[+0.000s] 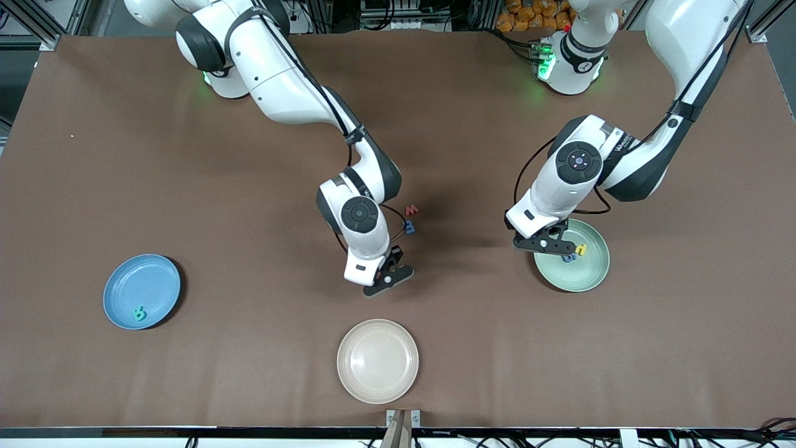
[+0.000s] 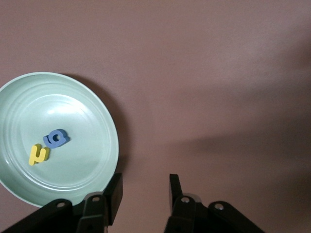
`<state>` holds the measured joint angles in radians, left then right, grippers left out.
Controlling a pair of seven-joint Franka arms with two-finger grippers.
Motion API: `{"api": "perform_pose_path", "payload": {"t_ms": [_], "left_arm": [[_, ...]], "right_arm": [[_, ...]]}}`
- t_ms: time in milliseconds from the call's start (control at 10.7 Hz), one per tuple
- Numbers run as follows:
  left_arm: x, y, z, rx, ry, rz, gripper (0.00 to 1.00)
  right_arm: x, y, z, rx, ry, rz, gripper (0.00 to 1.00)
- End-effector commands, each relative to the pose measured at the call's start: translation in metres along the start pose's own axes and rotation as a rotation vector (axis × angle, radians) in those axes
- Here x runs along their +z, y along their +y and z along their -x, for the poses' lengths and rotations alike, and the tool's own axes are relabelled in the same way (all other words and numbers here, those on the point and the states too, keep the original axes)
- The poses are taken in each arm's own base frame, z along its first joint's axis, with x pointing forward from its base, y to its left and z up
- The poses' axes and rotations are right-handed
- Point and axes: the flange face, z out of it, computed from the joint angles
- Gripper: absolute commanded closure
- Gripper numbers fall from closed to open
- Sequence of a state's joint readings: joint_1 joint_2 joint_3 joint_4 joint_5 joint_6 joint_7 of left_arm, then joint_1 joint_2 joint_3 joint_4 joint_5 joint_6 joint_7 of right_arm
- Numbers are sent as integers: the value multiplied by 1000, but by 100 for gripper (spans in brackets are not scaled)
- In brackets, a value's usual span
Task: Sort uppercase to blue plate, lowercase to green plate
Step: 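Grasp the pink ring letter with the right gripper and carry it toward the blue plate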
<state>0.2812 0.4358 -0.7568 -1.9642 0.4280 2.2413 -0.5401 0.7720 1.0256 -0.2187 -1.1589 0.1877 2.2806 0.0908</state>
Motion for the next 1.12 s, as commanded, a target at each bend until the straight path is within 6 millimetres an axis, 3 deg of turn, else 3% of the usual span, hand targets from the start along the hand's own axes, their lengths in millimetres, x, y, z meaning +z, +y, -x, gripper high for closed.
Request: {"api": "perform_pose_path", "payload": {"t_ms": [0, 187, 374, 467, 561, 654, 841, 1028], "left_arm": [[-7, 8, -2, -39, -17, 22, 54], [-7, 11, -1, -58, -19, 26, 55], [-5, 29, 6, -40, -23, 24, 55], [-7, 53, 14, -4, -21, 25, 54], [-8, 79, 24, 36, -20, 25, 55], [-10, 100, 33, 79, -16, 24, 55], [-8, 112, 38, 187, -15, 22, 55], [-3, 141, 53, 327, -15, 20, 55]], "right_arm": [[-24, 29, -14, 30, 35, 22, 100], [-61, 72, -22, 71, 38, 83, 100], [-98, 123, -13, 154, -77, 138, 100], [-111, 156, -2, 195, -146, 149, 100], [-118, 200, 13, 259, -196, 140, 100], [-111, 237, 34, 276, -242, 131, 100], [-106, 329, 71, 286, -272, 100, 100], [-103, 404, 116, 236, -257, 86, 100]]}}
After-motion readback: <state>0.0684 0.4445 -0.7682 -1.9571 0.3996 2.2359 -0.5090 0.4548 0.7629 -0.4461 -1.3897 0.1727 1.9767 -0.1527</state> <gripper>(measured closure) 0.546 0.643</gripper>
